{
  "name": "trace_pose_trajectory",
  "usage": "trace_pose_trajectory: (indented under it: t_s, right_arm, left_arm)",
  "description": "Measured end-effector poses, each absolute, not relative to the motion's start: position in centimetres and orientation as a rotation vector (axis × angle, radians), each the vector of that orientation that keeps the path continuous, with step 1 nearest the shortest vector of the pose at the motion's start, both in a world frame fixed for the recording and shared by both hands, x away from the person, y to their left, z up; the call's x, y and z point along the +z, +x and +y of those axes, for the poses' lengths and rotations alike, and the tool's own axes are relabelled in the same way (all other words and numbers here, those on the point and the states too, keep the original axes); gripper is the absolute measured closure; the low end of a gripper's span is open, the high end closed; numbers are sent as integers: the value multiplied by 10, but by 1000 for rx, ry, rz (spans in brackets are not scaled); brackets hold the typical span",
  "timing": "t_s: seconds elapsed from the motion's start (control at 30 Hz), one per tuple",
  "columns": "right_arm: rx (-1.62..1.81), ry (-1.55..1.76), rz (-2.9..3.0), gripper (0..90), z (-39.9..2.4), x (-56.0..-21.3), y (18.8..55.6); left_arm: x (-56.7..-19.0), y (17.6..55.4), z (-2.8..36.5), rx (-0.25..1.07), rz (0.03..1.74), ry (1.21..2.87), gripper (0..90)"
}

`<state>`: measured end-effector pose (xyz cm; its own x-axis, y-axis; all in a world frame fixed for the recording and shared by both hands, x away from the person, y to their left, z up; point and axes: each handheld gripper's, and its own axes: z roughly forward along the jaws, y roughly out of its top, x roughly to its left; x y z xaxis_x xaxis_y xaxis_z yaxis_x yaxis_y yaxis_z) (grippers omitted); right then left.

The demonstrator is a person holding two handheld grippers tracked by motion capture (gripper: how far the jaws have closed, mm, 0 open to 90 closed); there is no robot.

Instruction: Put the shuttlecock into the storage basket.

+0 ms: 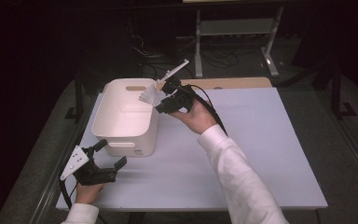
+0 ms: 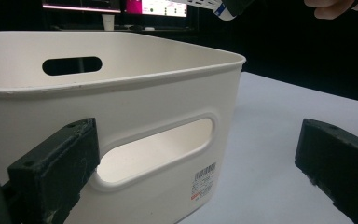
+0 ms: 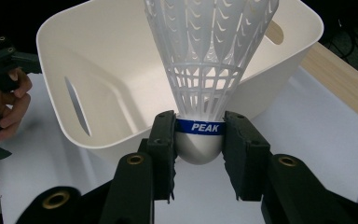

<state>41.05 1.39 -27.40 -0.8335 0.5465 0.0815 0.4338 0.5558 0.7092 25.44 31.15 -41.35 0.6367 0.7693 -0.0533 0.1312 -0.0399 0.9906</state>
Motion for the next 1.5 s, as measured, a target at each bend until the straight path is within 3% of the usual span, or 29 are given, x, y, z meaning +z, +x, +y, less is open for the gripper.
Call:
trace_pose_trajectory:
  t_s: [0.73, 1.5]
  right_arm:
    - [1174, 814, 2640, 638, 43, -274, 417]
    - [1192, 811, 2678, 638, 72, -298, 420]
  left_arm:
    - [-412, 253, 313, 626, 735, 1565, 0]
    - [-413, 252, 312, 598, 756, 1558, 0]
